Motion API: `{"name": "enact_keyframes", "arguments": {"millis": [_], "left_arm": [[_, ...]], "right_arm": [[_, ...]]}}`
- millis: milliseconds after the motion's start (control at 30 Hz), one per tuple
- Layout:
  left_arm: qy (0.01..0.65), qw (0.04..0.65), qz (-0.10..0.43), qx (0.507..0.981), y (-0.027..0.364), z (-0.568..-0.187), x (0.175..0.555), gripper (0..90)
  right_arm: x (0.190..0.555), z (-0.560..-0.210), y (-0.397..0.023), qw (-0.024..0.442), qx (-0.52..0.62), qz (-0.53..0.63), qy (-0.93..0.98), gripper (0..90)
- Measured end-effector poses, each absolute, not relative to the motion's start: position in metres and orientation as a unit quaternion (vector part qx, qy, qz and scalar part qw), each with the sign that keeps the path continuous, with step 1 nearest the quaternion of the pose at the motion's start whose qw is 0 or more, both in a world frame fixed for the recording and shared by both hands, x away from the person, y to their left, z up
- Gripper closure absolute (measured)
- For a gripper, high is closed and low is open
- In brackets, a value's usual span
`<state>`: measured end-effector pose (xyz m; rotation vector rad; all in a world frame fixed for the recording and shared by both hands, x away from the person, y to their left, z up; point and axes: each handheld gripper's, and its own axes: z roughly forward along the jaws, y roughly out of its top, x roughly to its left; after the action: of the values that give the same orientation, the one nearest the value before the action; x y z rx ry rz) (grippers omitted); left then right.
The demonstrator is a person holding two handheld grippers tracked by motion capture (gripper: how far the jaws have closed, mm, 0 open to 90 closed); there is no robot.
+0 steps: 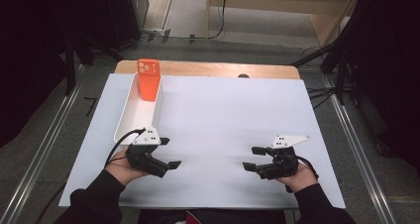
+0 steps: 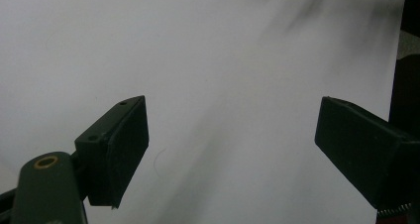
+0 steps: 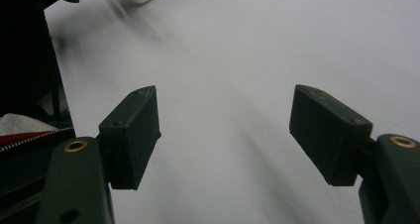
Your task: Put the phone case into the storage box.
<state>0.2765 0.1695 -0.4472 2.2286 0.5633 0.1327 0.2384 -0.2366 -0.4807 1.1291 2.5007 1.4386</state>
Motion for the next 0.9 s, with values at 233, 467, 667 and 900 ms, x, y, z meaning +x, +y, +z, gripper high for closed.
{"name": "enact_keyframes", "arguments": {"millis": [233,467,667,900], "left_arm": [[0.219,0.403,0.045,0.888,0.170,-0.450,0.270,13.2],[0.214,0.404,0.043,0.888,0.175,-0.454,0.265,13.3],[0.203,0.403,0.040,0.892,0.176,-0.456,0.259,14.7],[0.198,0.400,0.038,0.894,0.175,-0.457,0.259,14.8]], "right_arm": [[0.239,-0.481,-0.236,0.021,0.362,0.465,0.808,26.7],[0.239,-0.482,-0.236,0.021,0.362,0.465,0.808,26.7],[0.239,-0.482,-0.235,0.020,0.361,0.465,0.808,26.7],[0.240,-0.482,-0.235,0.019,0.362,0.465,0.808,26.7]]}}
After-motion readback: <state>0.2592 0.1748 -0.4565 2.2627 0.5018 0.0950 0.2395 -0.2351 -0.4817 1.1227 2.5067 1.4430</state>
